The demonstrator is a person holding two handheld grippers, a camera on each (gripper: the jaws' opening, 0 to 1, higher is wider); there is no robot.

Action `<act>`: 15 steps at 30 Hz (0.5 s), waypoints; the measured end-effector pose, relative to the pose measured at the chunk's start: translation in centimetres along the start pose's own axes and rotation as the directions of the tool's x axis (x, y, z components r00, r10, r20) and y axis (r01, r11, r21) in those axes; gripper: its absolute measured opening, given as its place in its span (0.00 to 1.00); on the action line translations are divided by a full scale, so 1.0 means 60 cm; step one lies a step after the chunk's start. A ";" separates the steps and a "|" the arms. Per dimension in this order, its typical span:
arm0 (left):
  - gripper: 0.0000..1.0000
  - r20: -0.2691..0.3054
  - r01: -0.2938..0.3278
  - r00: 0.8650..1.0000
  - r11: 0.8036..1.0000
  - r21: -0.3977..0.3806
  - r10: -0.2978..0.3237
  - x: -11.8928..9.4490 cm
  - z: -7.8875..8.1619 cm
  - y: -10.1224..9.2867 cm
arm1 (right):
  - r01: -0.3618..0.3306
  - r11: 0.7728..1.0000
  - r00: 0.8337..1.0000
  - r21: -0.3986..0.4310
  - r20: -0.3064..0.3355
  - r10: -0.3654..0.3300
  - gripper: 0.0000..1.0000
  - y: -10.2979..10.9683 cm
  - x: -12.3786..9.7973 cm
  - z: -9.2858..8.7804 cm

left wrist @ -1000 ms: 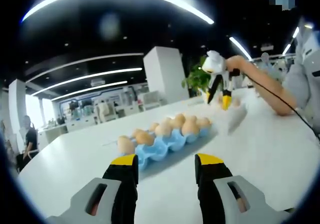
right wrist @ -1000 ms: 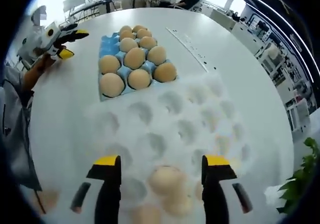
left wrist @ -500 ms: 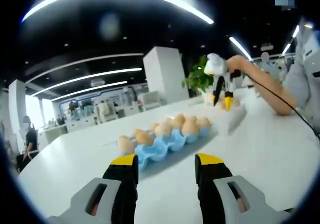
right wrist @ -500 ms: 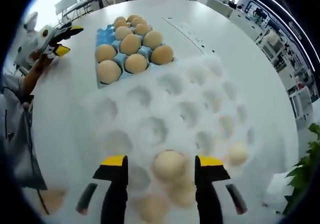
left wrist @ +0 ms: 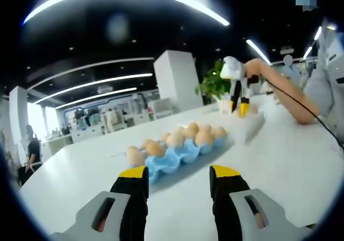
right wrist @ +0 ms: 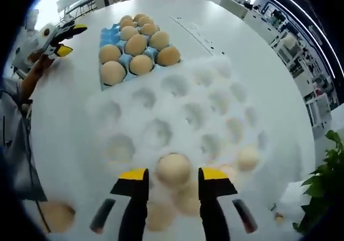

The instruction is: Pick up the eggs on the table and place them into the egg tray on the table

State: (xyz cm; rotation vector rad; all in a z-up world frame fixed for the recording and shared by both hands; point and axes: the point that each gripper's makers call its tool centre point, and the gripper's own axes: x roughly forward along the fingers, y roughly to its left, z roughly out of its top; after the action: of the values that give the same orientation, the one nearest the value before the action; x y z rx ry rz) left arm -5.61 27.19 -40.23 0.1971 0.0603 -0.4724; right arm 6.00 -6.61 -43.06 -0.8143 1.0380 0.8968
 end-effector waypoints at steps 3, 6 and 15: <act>0.46 0.002 0.000 1.000 1.000 0.001 0.000 0.000 0.001 0.000 | 0.008 1.000 1.000 0.025 -0.007 -0.008 0.40 -0.007 0.003 -0.005; 0.46 0.000 0.000 1.000 1.000 0.002 0.000 0.000 0.000 0.000 | 0.003 1.000 1.000 0.010 -0.008 -0.003 0.39 -0.006 0.004 -0.002; 0.46 -0.001 0.001 1.000 1.000 0.002 -0.001 0.000 0.000 -0.001 | -0.048 0.999 0.998 -0.011 -0.031 0.047 0.31 0.003 0.005 0.002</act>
State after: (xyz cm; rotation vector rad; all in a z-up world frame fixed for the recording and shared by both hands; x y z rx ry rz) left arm -5.62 27.16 -40.25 0.1993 0.0607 -0.4735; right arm 5.98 -6.37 -43.32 -0.8180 1.0838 0.9337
